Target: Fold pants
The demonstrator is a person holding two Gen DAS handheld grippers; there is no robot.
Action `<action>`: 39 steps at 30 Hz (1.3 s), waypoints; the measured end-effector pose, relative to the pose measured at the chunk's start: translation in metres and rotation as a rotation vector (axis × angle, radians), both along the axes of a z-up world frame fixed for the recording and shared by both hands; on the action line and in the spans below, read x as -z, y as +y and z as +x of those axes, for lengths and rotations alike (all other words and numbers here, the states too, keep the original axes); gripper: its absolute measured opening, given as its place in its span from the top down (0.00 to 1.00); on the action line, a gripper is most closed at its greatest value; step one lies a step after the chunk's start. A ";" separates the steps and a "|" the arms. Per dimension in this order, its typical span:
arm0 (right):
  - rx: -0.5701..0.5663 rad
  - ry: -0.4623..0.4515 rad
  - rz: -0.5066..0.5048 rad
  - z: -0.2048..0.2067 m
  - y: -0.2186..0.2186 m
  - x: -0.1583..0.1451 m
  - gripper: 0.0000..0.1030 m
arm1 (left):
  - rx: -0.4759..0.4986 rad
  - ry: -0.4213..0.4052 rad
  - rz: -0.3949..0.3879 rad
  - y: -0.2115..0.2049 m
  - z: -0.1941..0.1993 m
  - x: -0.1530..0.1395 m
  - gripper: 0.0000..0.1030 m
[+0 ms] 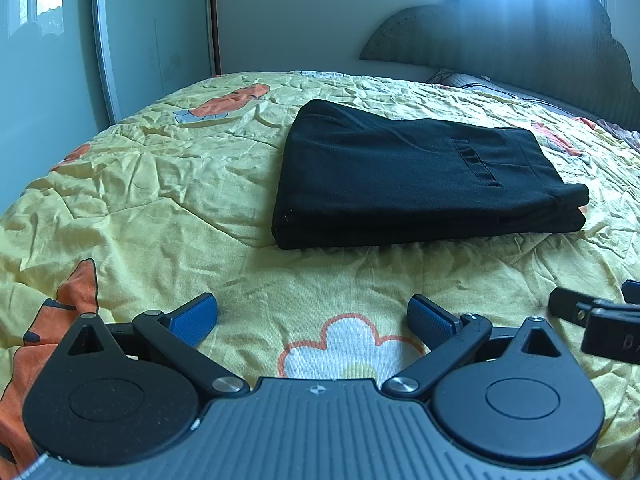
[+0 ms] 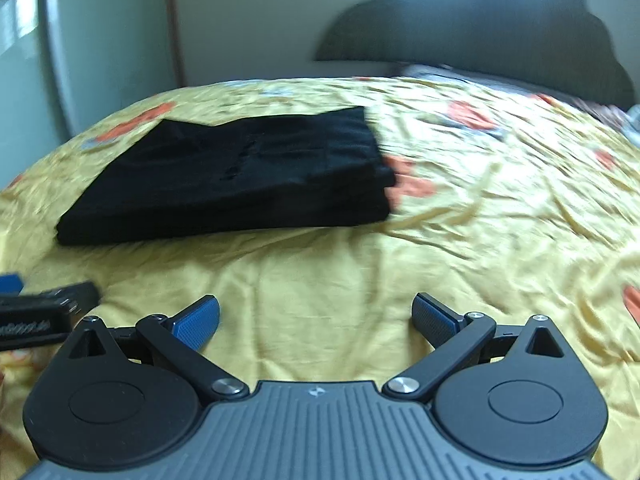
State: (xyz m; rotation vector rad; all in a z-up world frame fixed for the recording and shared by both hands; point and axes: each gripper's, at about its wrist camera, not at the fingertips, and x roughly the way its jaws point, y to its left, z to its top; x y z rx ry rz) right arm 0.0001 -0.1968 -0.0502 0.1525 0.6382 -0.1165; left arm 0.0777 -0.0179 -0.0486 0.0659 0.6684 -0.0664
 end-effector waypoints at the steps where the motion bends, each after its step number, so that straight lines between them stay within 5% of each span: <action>1: 0.000 0.003 -0.006 0.001 0.001 0.000 0.00 | 0.000 0.000 -0.001 0.000 0.000 0.000 0.00; 39: -0.009 0.019 -0.040 0.002 0.006 0.000 0.00 | 0.000 -0.001 -0.002 0.000 0.000 0.000 0.00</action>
